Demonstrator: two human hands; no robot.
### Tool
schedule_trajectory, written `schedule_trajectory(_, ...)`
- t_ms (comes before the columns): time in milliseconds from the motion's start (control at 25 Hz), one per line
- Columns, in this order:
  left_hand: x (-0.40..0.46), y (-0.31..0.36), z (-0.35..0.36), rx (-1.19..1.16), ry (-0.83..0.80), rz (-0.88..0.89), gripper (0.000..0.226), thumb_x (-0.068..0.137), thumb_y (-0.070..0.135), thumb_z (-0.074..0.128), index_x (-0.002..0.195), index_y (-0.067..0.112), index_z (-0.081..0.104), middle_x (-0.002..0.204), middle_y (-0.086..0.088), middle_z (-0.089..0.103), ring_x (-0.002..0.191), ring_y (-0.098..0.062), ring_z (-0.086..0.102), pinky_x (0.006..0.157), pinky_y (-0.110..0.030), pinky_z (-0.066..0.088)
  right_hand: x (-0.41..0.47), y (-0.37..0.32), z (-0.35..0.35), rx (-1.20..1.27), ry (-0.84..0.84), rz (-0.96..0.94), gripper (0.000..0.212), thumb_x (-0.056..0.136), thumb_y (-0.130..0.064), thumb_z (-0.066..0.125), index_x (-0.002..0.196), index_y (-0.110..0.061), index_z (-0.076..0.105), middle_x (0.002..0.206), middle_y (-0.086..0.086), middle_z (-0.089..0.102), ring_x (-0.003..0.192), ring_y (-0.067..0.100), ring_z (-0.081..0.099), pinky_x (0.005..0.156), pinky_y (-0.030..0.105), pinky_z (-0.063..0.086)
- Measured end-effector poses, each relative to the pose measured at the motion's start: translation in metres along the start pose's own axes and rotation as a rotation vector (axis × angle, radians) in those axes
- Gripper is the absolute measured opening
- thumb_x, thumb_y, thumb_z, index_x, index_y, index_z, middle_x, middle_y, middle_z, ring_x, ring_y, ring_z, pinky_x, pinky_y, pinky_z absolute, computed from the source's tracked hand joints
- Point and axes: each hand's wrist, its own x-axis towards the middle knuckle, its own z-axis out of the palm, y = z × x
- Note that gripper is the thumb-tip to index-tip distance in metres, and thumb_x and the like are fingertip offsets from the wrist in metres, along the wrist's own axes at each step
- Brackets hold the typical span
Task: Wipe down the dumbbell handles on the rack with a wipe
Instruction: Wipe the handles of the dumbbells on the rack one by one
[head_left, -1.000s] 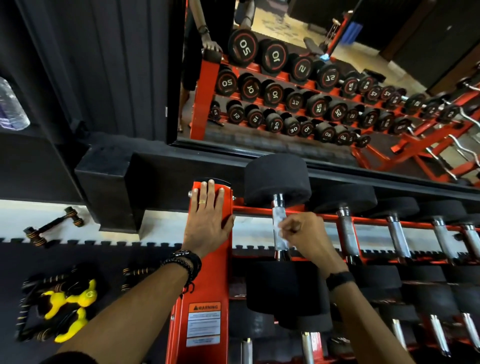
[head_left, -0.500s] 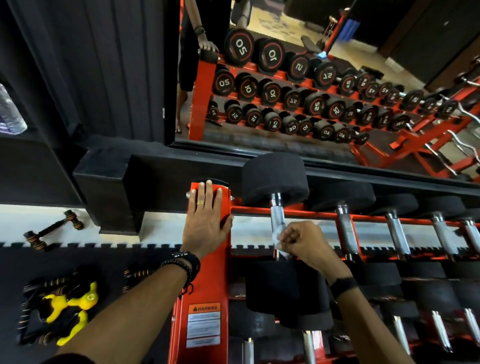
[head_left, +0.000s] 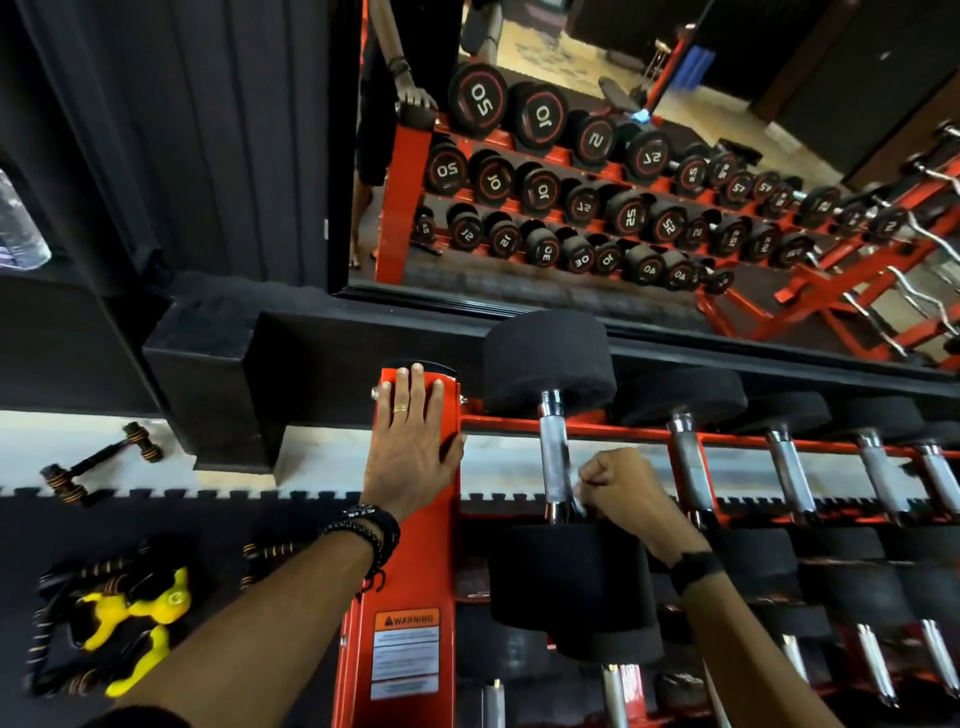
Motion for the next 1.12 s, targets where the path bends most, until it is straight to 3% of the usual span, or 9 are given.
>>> schedule_trajectory(120,-0.001,0.0,0.0,-0.003,0.015,0.014,0.073,0.1,0.055,0.028,0.153,0.004,0.029,0.16,-0.027,0.017,0.15,-0.041,0.01,0.121,-0.057,0.014,0.016,-0.012,-0.004,0.294,0.102,-0.009,0.027,0.085,0.002,0.067,0.065,-0.016,0.064,0.07,0.002,0.068,0.067,0.017,0.064,0.066,0.036,0.057)
schedule_trajectory(240,-0.001,-0.001,-0.001,-0.025,0.019,0.016,0.073,0.1,0.055,0.03,0.152,0.004,0.03,0.16,-0.026,0.017,0.15,-0.04,0.011,0.121,-0.056,0.013,0.025,-0.033,0.001,0.294,0.213,-0.03,0.031,0.09,0.002,0.062,0.068,-0.02,0.062,0.071,-0.003,0.062,0.068,0.013,0.059,0.065,0.031,0.055)
schedule_trajectory(400,-0.001,0.0,-0.001,-0.001,0.009,0.004,0.072,0.101,0.055,0.027,0.153,0.005,0.029,0.16,-0.026,0.016,0.15,-0.041,0.01,0.12,-0.057,0.013,0.007,-0.009,0.004,0.086,-0.087,0.029,0.035,0.079,0.016,0.037,0.056,-0.009,0.045,0.053,0.003,0.04,0.05,0.016,0.037,0.047,0.029,0.03)
schedule_trajectory(480,-0.001,0.0,-0.001,0.001,0.01,0.009,0.071,0.101,0.054,0.028,0.152,0.004,0.029,0.16,-0.027,0.017,0.15,-0.042,0.011,0.12,-0.058,0.013,0.007,-0.009,-0.006,0.239,-0.159,0.056,0.032,0.082,0.018,0.035,0.066,0.003,0.058,0.054,0.004,0.055,0.049,0.018,0.052,0.048,0.028,0.044)
schedule_trajectory(560,-0.002,0.0,-0.002,-0.012,0.02,0.017,0.071,0.101,0.053,0.031,0.152,0.004,0.03,0.159,-0.027,0.018,0.15,-0.042,0.011,0.12,-0.058,0.013,0.022,-0.021,-0.011,0.446,-0.085,0.046,0.032,0.087,0.017,0.038,0.085,0.008,0.069,0.072,0.006,0.071,0.067,0.019,0.067,0.066,0.031,0.057)
schedule_trajectory(680,-0.002,-0.001,-0.003,-0.036,0.018,0.01,0.07,0.1,0.053,0.031,0.152,0.005,0.031,0.16,-0.026,0.017,0.15,-0.04,0.011,0.121,-0.056,0.012,0.035,-0.021,-0.009,0.646,-0.136,0.041,0.033,0.086,0.017,0.038,0.1,0.012,0.067,0.093,0.017,0.07,0.088,0.028,0.067,0.084,0.041,0.057)
schedule_trajectory(840,0.0,0.0,-0.002,-0.023,0.013,-0.001,0.071,0.099,0.052,0.031,0.152,0.005,0.03,0.16,-0.026,0.016,0.15,-0.041,0.009,0.121,-0.056,0.011,0.023,0.006,-0.02,0.556,-0.487,0.173,0.035,0.086,0.016,0.037,0.107,0.016,0.064,0.099,0.021,0.063,0.085,0.028,0.064,0.074,0.034,0.057)
schedule_trajectory(960,-0.001,0.0,-0.003,-0.015,0.016,0.008,0.071,0.099,0.052,0.032,0.151,0.005,0.029,0.16,-0.027,0.017,0.149,-0.042,0.011,0.12,-0.057,0.012,0.045,-0.005,-0.023,0.676,-0.427,0.171,0.046,0.074,0.007,0.045,0.116,0.025,0.049,0.1,0.022,0.063,0.09,0.03,0.063,0.077,0.035,0.057)
schedule_trajectory(1120,0.0,-0.001,-0.004,-0.022,0.012,-0.001,0.071,0.099,0.052,0.032,0.152,0.005,0.029,0.16,-0.027,0.016,0.149,-0.042,0.011,0.12,-0.056,0.012,0.047,-0.01,-0.009,0.797,-0.431,0.19,0.052,0.065,0.002,0.047,0.115,0.011,0.055,0.106,0.022,0.055,0.093,0.031,0.056,0.078,0.035,0.054)
